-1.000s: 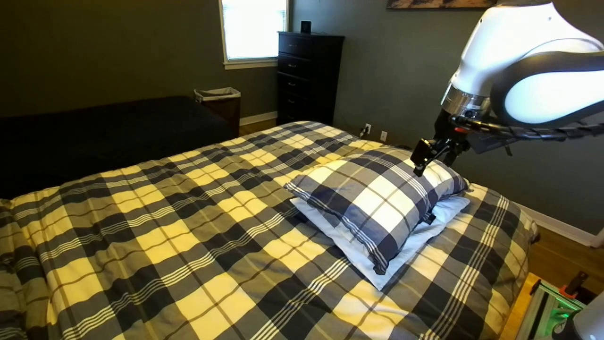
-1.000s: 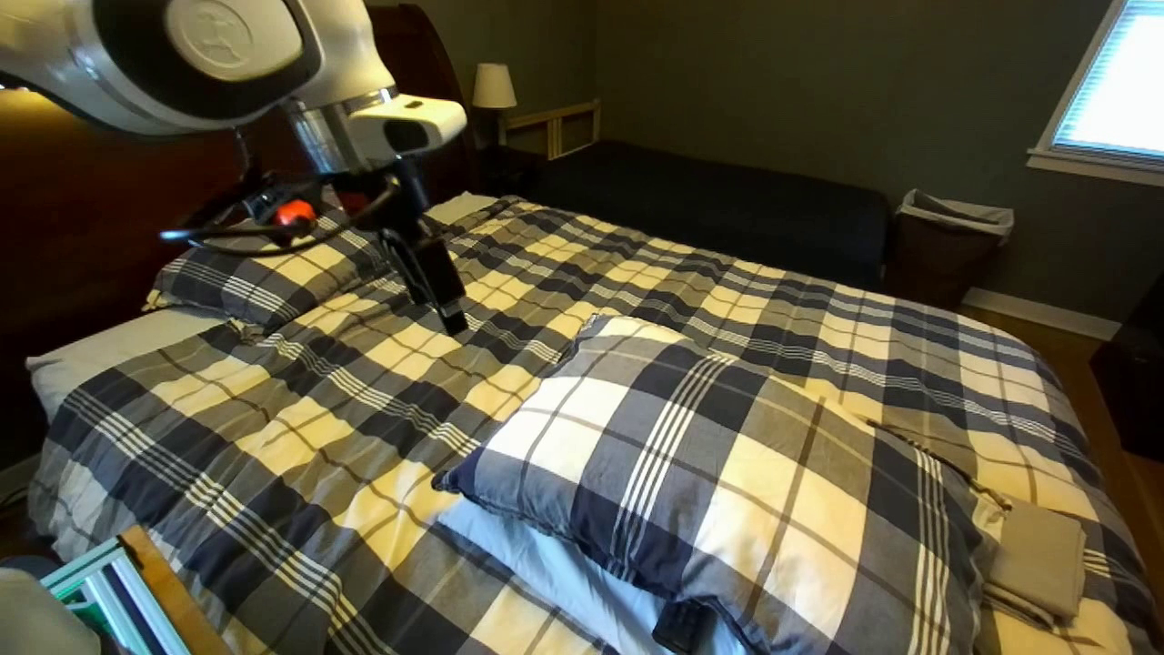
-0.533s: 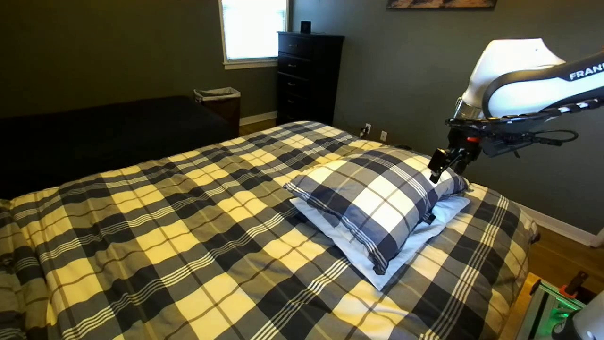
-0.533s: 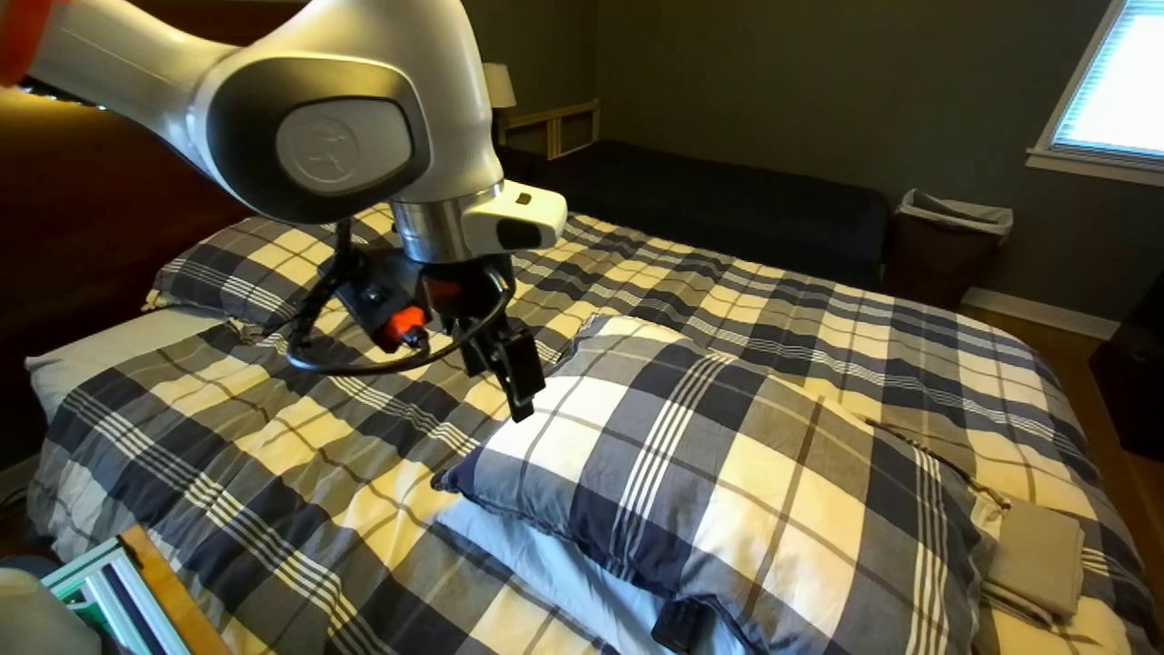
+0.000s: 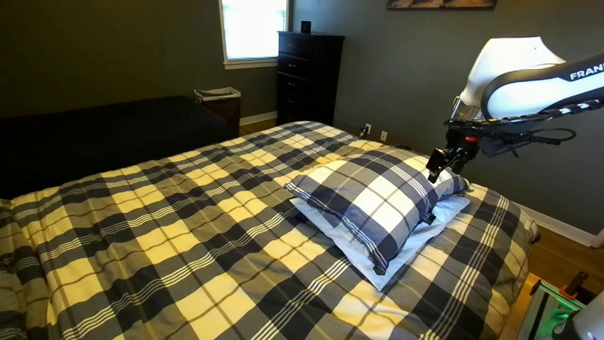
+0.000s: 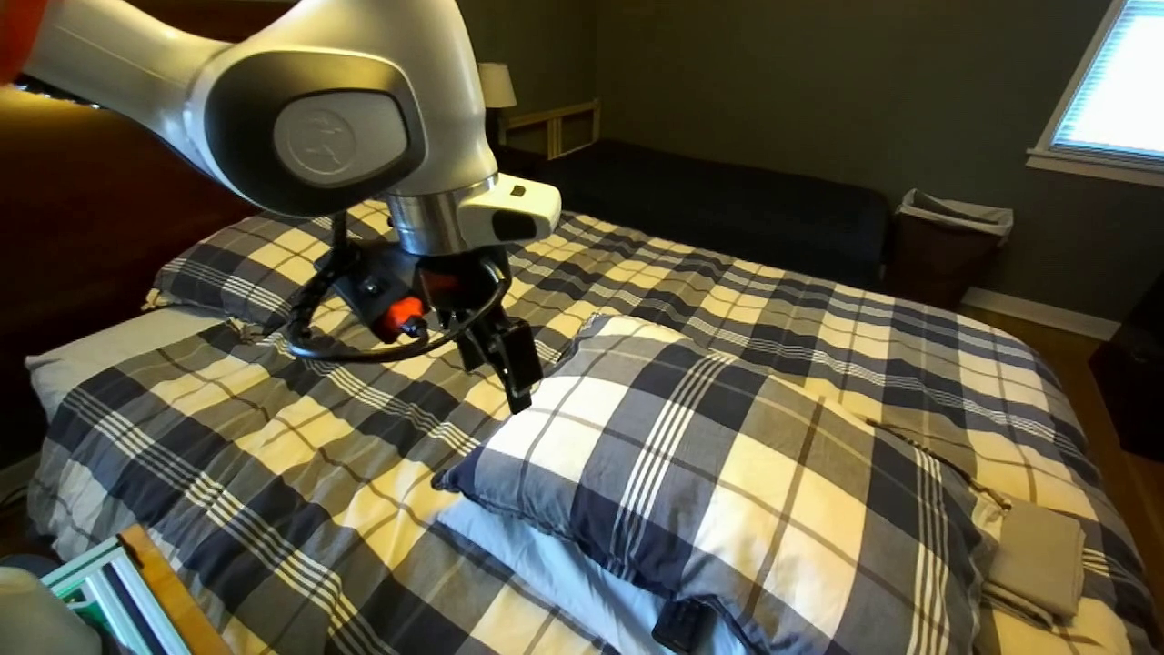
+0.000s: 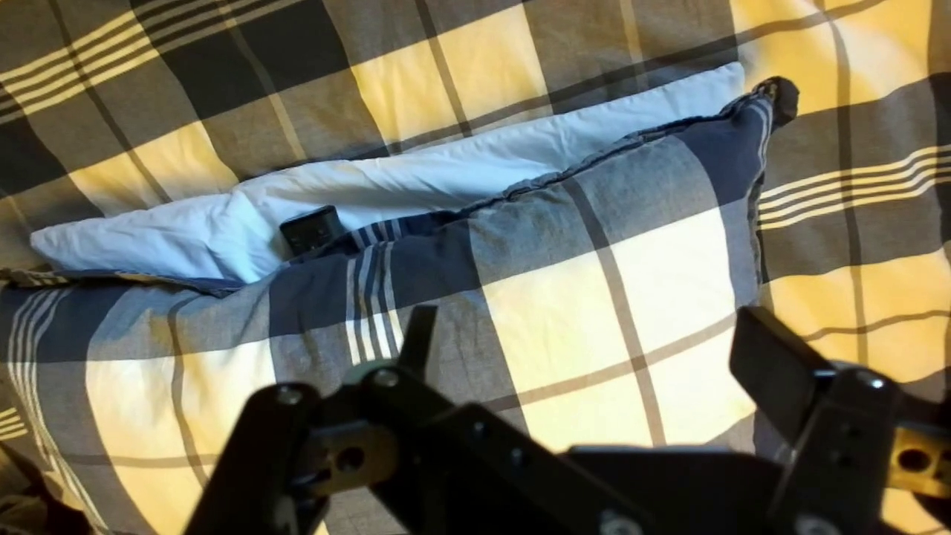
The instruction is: Remove the black remote from between the two pillows and then put it on the bed
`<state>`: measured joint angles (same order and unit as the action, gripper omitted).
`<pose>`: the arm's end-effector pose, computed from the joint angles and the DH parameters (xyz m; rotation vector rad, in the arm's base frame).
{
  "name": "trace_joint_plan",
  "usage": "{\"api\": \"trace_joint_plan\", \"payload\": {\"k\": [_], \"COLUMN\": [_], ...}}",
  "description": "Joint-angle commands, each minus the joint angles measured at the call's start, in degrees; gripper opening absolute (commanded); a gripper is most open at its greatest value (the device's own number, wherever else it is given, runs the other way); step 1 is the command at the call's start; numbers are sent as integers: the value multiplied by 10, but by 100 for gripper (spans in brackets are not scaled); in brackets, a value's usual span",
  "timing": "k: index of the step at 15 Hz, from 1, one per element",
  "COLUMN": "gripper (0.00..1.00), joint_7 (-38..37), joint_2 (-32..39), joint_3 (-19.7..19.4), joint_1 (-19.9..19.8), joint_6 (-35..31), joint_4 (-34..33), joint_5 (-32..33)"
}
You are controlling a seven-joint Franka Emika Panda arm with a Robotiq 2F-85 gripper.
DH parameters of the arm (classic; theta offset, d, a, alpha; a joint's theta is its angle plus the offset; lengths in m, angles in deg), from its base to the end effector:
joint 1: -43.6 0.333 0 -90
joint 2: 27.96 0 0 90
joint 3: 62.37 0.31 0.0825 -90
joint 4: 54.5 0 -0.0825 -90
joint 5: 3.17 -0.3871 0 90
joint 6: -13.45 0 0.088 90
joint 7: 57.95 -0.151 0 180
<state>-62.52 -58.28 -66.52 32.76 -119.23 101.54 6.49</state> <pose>0.3689 -0.1042 0.3438 3.0130 -0.3432 0.1722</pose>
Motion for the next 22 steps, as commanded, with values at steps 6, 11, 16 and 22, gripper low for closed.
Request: {"api": "trace_joint_plan", "payload": {"k": [6, 11, 16, 22], "gripper": [100, 100, 100, 100], "joint_7": [120, 150, 204, 298], "joint_2": [125, 176, 248, 342], "joint_3": [-22, -53, -124, -182], "joint_1": [-31, -52, -82, -109], "joint_6": [-3, -93, -218, -322], "joint_4": [-41, -39, -41, -48], "joint_5": [143, 241, 233, 144]}}
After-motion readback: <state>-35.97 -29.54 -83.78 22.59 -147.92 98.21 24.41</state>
